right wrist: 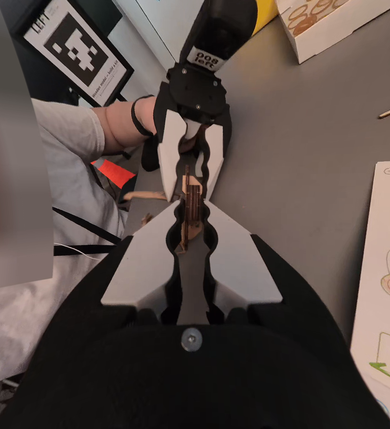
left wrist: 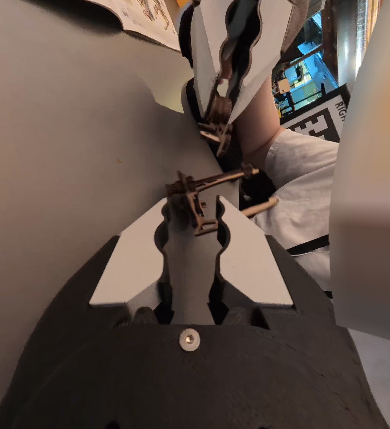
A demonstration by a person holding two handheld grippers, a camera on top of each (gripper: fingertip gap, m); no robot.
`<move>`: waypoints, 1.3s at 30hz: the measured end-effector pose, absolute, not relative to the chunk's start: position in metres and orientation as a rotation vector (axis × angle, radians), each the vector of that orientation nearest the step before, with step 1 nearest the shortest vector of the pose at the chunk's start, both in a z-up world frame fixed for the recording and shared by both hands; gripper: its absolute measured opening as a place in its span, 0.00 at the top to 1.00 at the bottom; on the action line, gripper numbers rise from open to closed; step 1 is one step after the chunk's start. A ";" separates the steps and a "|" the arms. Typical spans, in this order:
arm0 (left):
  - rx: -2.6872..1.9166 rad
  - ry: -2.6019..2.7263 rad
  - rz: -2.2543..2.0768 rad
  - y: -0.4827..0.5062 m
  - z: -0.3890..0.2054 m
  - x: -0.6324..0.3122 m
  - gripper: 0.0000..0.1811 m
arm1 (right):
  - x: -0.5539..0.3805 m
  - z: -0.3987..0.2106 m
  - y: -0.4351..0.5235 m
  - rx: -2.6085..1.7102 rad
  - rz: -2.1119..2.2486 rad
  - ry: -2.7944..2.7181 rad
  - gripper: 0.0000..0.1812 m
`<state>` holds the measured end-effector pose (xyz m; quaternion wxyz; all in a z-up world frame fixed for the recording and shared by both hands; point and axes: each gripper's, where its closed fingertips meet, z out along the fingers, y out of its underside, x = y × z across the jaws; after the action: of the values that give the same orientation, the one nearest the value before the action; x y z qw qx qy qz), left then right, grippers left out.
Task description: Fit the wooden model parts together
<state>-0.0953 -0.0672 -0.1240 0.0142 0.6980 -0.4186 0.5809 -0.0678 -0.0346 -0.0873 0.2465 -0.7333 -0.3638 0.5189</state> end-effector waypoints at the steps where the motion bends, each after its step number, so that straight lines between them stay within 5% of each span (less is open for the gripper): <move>1: 2.184 -1.288 1.812 -0.065 -0.124 -0.096 0.79 | -0.069 -0.089 -0.034 -2.006 1.400 -1.008 0.94; 11: 2.281 -1.479 2.030 -0.022 -0.063 -0.095 0.78 | -0.087 -0.085 -0.030 -2.042 1.480 -1.022 0.94; 19: 2.182 -1.661 1.822 -0.032 -0.082 -0.079 0.93 | -0.094 -0.087 -0.030 -2.058 1.533 -0.995 0.94; 39: 2.155 -1.546 1.842 -0.027 -0.090 -0.086 0.95 | -0.079 -0.082 -0.012 -2.020 1.509 -0.919 0.90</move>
<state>-0.0861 -0.0271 -0.0905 -0.0438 0.6668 -0.4784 0.5698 -0.0787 -0.0117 -0.0818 0.2270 -0.7332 -0.3333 0.5476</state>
